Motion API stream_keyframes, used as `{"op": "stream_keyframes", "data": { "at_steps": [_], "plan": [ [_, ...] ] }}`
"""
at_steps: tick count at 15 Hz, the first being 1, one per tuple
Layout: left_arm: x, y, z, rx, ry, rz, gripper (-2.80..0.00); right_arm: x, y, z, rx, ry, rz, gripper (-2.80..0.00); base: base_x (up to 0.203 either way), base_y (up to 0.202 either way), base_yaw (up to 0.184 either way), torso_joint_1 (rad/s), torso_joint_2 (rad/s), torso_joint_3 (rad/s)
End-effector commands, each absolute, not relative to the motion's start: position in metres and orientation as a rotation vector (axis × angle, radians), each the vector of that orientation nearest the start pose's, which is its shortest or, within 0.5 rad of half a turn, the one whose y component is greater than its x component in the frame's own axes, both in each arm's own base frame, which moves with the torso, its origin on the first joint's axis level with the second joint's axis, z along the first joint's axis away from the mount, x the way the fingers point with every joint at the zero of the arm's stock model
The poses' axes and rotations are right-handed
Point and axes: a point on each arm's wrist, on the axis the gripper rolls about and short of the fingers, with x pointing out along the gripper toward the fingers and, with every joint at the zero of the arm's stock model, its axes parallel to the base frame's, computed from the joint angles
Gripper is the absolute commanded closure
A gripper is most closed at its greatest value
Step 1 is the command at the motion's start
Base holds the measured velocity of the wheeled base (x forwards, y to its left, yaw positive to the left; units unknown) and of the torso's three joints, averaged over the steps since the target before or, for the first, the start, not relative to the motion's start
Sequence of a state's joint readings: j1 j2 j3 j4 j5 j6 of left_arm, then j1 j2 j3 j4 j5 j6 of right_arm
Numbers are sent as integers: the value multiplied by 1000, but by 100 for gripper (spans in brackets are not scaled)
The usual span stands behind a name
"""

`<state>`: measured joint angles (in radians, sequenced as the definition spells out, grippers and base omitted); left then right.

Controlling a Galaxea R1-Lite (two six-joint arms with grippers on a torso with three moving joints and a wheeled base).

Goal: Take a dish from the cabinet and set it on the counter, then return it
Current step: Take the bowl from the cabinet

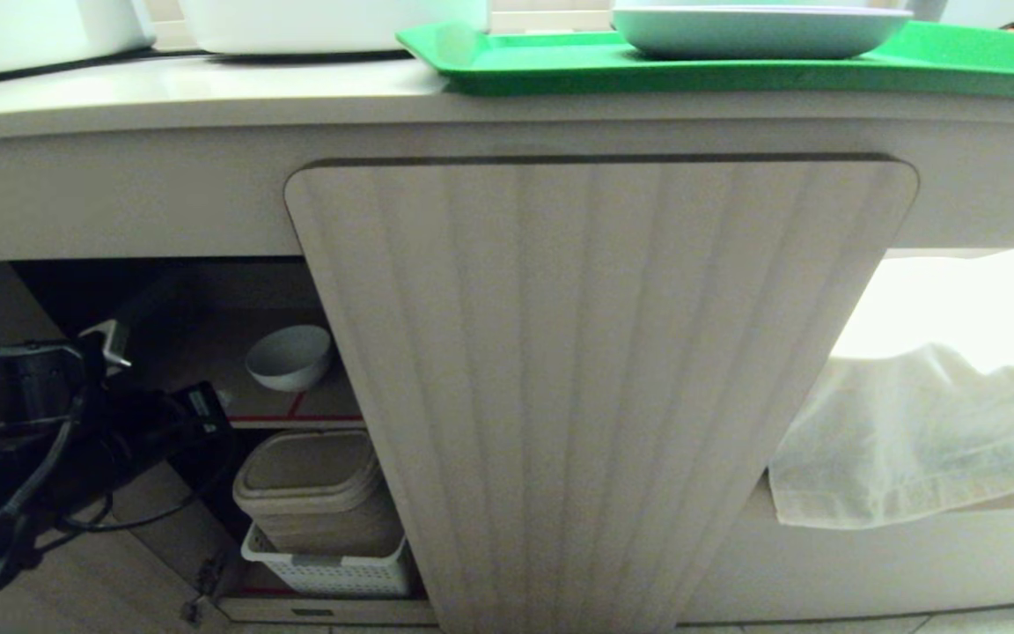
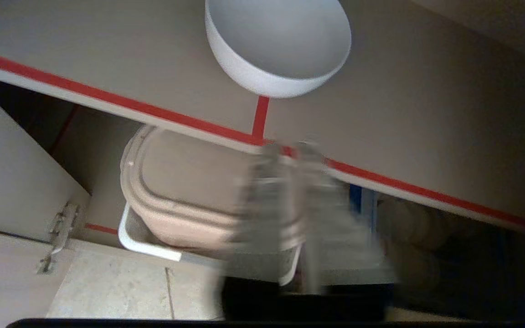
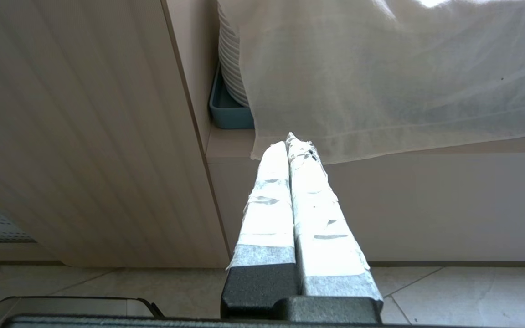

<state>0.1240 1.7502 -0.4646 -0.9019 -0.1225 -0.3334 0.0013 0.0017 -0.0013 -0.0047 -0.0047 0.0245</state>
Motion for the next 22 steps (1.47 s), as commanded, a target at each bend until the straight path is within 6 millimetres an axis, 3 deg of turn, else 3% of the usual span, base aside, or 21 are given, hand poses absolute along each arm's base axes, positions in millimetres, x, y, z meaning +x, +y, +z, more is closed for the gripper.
{"op": "stream_keyframes", "data": {
  "at_steps": [1,9,22],
  "plan": [
    [273,31,112,-378,367,64,-280,-23,0,77,25,-5,-3,0,0,0,0,0,0,0],
    [276,30,113,-371,356,55,-280,-23,0,76,25,-3,-3,0,0,0,0,0,0,0],
    [318,48,108,-366,246,78,-280,-23,0,76,25,-4,-3,0,0,0,0,0,0,0]
  ]
}}
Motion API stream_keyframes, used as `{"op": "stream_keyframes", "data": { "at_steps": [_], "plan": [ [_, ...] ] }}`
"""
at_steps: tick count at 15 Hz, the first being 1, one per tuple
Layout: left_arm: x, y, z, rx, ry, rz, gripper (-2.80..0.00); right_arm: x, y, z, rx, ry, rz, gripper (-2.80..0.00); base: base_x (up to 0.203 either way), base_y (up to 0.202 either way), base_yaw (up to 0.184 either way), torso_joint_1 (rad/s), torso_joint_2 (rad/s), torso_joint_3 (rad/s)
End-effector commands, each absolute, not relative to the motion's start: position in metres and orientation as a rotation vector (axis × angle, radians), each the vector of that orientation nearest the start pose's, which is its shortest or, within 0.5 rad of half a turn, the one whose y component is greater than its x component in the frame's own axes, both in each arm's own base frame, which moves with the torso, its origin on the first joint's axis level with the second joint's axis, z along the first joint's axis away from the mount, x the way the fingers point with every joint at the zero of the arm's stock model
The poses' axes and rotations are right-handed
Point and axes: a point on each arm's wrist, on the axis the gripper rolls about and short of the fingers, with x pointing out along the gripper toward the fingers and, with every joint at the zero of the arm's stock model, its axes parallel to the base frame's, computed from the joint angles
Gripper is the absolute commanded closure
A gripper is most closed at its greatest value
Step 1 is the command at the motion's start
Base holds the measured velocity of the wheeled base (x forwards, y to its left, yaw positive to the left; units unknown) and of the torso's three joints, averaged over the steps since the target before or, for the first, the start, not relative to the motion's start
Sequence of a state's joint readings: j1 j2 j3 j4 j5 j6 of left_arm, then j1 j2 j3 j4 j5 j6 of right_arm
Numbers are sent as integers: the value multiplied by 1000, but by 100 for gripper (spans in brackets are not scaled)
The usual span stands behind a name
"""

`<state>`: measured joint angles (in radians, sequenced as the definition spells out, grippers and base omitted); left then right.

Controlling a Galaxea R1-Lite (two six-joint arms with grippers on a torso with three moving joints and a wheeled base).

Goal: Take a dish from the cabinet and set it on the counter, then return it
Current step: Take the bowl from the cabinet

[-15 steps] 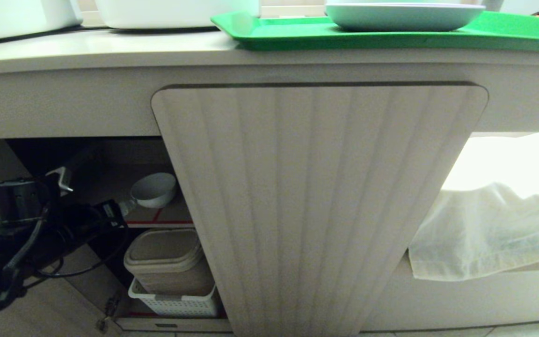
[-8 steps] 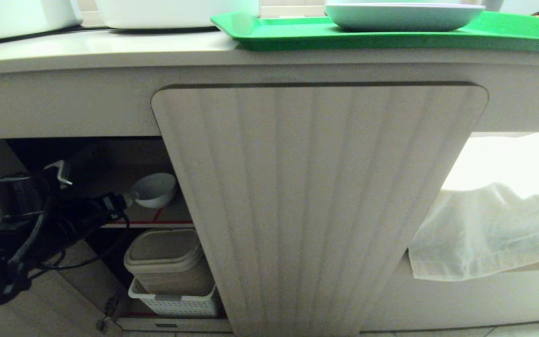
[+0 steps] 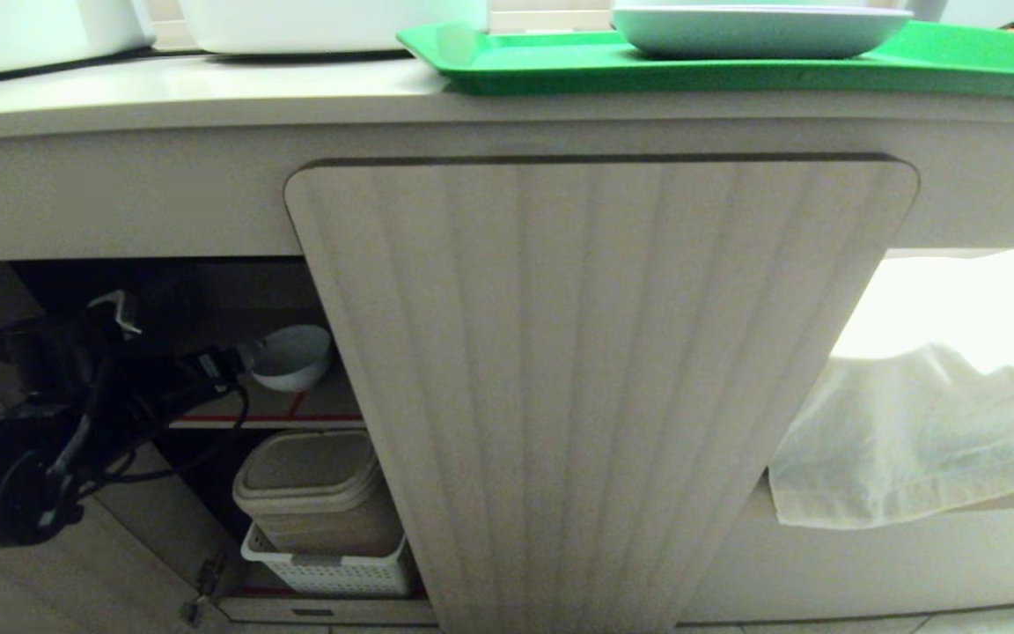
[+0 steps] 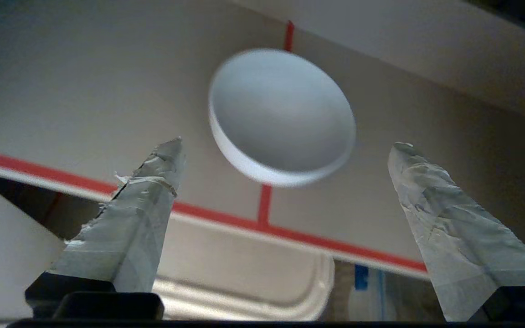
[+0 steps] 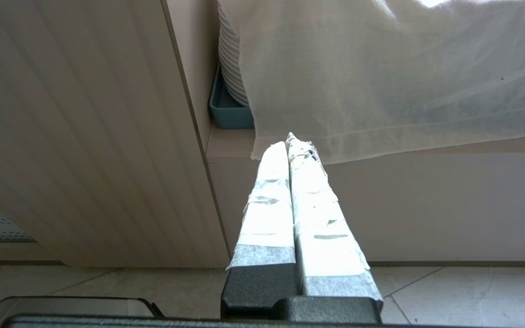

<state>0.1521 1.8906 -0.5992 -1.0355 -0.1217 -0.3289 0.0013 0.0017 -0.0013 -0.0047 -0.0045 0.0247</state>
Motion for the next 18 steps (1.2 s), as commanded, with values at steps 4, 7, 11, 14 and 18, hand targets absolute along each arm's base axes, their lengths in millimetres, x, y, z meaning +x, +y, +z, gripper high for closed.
{"op": "stream_keyframes", "data": {
  "at_steps": [4,7,11,14,18],
  "plan": [
    [334,51,106,-364,230,76,-280,-23,0,76,25,-3,-3,0,0,0,0,0,0,0],
    [344,53,102,-364,229,74,-280,-23,0,76,25,-5,-3,0,0,0,0,0,0,0],
    [356,55,98,-365,226,77,-280,-23,0,76,25,-3,-3,0,0,0,0,0,0,0],
    [366,57,98,-365,214,75,-280,-23,0,77,25,-6,-3,0,0,0,0,0,0,0],
    [376,60,96,-370,239,83,-280,-23,0,76,25,-5,-3,0,0,0,0,0,0,0]
  ]
}}
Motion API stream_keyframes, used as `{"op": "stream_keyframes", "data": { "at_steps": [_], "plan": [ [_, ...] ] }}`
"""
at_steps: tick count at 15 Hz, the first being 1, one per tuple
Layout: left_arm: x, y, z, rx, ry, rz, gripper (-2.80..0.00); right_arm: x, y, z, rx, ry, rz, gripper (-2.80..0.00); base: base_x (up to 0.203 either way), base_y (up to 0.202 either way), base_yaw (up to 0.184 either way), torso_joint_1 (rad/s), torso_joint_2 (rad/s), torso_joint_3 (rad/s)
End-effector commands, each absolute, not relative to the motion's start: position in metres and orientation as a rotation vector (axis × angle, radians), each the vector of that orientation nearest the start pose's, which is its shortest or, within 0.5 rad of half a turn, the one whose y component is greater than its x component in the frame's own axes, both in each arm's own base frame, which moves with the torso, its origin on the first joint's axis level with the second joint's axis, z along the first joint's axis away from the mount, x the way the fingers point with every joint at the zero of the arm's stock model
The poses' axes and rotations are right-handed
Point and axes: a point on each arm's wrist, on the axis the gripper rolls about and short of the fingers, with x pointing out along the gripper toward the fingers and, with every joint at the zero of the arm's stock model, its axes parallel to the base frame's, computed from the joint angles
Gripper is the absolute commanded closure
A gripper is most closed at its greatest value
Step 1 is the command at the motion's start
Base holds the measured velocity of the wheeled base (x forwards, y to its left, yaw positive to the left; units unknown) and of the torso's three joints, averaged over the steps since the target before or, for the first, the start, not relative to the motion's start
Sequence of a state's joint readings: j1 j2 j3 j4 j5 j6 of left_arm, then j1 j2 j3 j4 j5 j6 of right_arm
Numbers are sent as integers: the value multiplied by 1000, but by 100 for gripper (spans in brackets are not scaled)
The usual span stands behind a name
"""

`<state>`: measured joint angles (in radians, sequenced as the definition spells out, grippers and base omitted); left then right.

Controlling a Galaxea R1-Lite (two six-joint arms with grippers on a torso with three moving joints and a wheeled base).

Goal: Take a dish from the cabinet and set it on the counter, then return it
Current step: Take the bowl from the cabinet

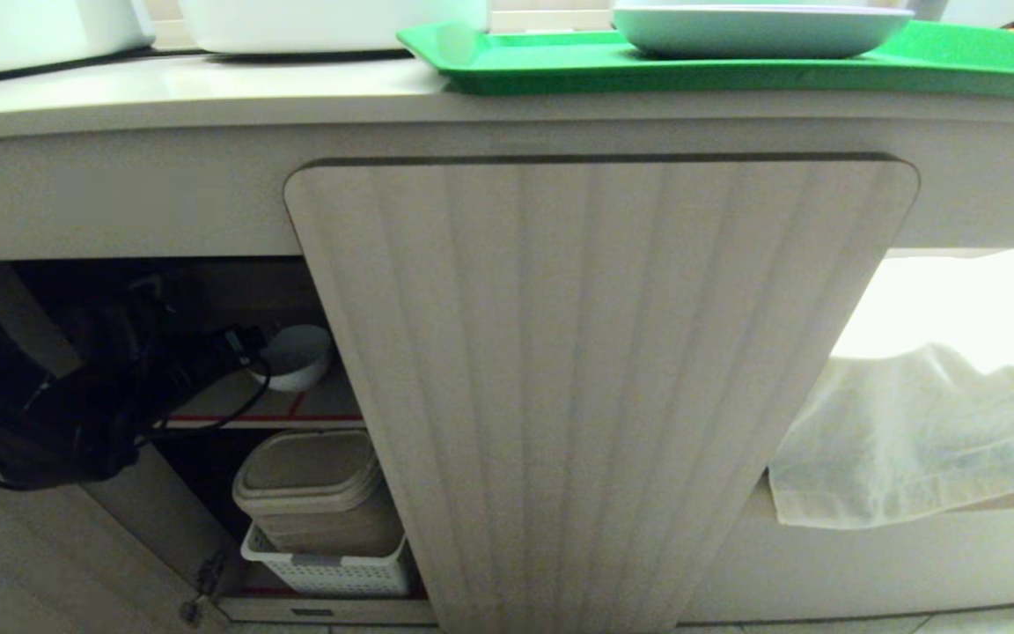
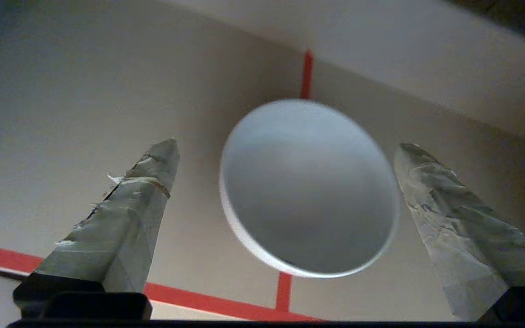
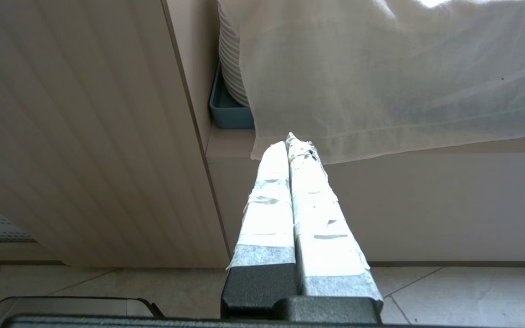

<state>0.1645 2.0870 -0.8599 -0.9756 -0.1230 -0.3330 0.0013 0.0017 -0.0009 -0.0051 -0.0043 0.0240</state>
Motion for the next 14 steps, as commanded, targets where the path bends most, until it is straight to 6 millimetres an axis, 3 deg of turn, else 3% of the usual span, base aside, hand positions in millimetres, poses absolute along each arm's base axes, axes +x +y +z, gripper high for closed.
{"op": "stream_keyframes", "data": {
  "at_steps": [1,14],
  "plan": [
    [377,61,96,-372,247,85,-280,-23,0,76,25,-5,-3,0,0,0,0,0,0,0],
    [391,66,107,-409,395,58,-280,-23,0,76,25,-5,-3,0,0,0,0,0,0,0]
  ]
}}
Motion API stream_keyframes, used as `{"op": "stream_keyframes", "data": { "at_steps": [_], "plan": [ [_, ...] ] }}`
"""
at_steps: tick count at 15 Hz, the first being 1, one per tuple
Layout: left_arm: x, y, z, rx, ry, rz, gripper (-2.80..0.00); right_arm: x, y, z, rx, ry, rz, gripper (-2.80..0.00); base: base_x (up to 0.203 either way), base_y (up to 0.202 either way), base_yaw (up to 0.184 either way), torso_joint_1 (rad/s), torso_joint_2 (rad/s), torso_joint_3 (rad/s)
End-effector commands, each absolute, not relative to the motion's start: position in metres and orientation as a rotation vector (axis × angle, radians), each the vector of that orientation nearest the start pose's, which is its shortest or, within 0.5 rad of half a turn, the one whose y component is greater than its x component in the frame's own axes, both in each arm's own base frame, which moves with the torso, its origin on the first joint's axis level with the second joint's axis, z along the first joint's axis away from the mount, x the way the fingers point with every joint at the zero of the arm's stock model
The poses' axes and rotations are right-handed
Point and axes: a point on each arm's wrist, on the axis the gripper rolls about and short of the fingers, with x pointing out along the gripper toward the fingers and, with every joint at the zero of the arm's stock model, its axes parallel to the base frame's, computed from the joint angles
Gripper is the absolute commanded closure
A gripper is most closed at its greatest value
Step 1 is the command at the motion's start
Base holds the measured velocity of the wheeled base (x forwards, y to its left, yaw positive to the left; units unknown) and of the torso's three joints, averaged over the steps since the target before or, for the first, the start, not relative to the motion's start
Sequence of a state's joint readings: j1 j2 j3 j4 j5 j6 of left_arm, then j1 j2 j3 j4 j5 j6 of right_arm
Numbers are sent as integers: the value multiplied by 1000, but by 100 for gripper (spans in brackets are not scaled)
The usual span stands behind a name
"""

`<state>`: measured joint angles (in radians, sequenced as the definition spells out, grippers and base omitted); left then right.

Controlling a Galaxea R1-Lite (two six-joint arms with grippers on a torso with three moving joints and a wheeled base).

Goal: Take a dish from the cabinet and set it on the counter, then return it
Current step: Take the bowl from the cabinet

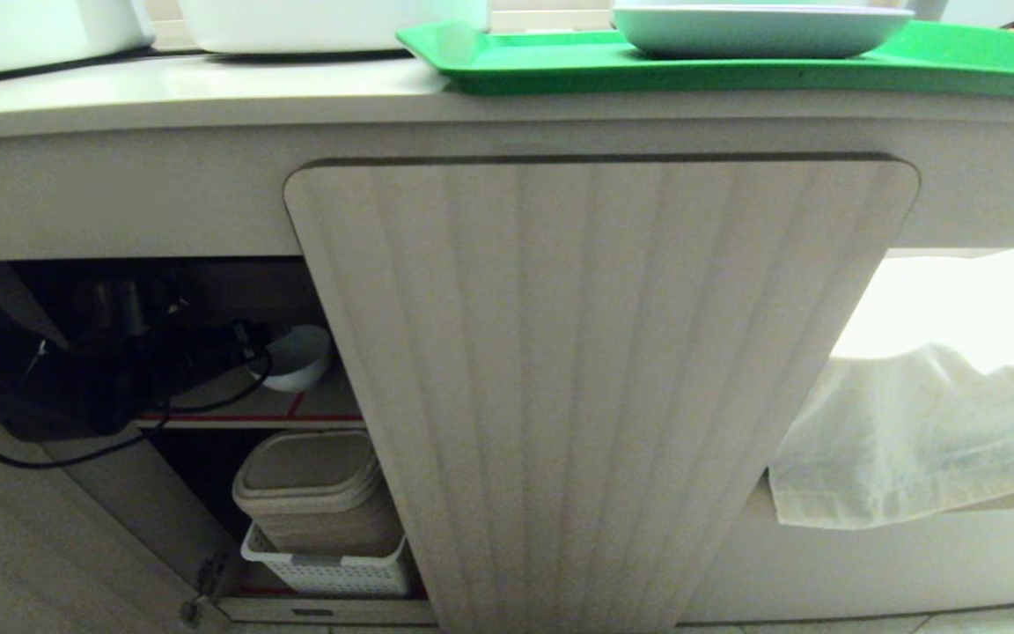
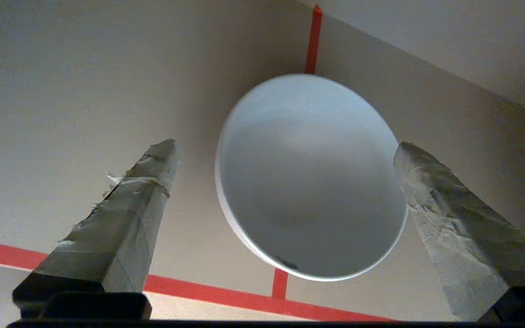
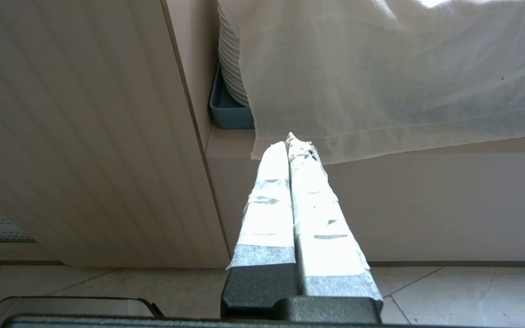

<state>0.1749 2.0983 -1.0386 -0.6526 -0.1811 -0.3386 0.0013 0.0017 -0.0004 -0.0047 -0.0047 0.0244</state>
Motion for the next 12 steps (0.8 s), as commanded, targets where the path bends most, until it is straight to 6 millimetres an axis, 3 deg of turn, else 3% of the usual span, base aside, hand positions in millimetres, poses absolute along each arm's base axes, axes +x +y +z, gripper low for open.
{"op": "stream_keyframes", "data": {
  "at_steps": [1,12],
  "plan": [
    [390,65,107,-413,411,51,-280,-23,0,76,25,-4,-3,0,0,0,0,0,0,0],
    [394,65,99,-429,503,59,-280,-23,0,76,25,-5,-3,0,0,0,0,0,0,0]
  ]
}}
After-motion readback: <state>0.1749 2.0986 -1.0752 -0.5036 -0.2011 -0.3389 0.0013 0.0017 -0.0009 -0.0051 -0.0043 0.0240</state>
